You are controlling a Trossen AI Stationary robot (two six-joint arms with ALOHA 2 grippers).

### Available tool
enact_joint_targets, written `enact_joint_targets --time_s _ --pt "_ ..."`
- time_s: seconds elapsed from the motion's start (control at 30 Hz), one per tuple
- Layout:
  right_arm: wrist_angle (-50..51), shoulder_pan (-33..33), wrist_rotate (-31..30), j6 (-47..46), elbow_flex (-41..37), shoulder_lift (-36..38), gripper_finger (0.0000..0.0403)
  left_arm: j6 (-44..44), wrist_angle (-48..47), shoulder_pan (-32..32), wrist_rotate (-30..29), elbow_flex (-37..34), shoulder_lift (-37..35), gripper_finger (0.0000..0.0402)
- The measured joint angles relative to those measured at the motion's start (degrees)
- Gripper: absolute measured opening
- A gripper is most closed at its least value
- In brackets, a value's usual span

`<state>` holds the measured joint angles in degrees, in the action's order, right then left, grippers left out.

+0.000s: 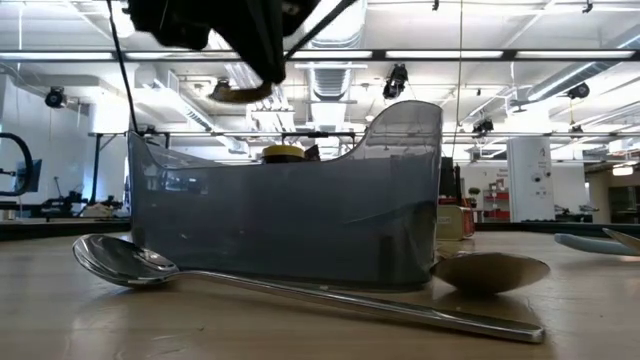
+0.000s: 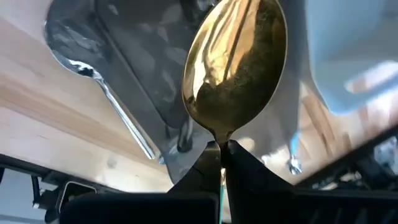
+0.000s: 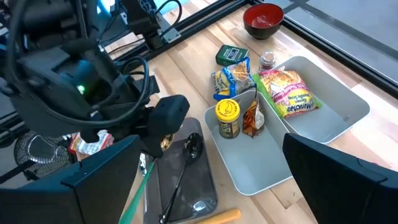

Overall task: Pick & Place Food Item
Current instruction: Put the green spoon into the black bin

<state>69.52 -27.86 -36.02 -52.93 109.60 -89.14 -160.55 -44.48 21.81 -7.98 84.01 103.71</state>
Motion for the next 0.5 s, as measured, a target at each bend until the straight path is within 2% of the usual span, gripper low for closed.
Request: enact_joint_targets --time_s 0.2,0.5 --pt "-0.17 0.00 0.01 0.00 0.00 0.00 0.0389 -3.50 2.17 -0.91 3.20 -4.32 0.13 0.0001" --pt "-0.95 0.01 0.01 -0.01 0.00 0.00 0.0389 0.26 5.91 -2.47 3.72 -9.03 0.23 0.0001"
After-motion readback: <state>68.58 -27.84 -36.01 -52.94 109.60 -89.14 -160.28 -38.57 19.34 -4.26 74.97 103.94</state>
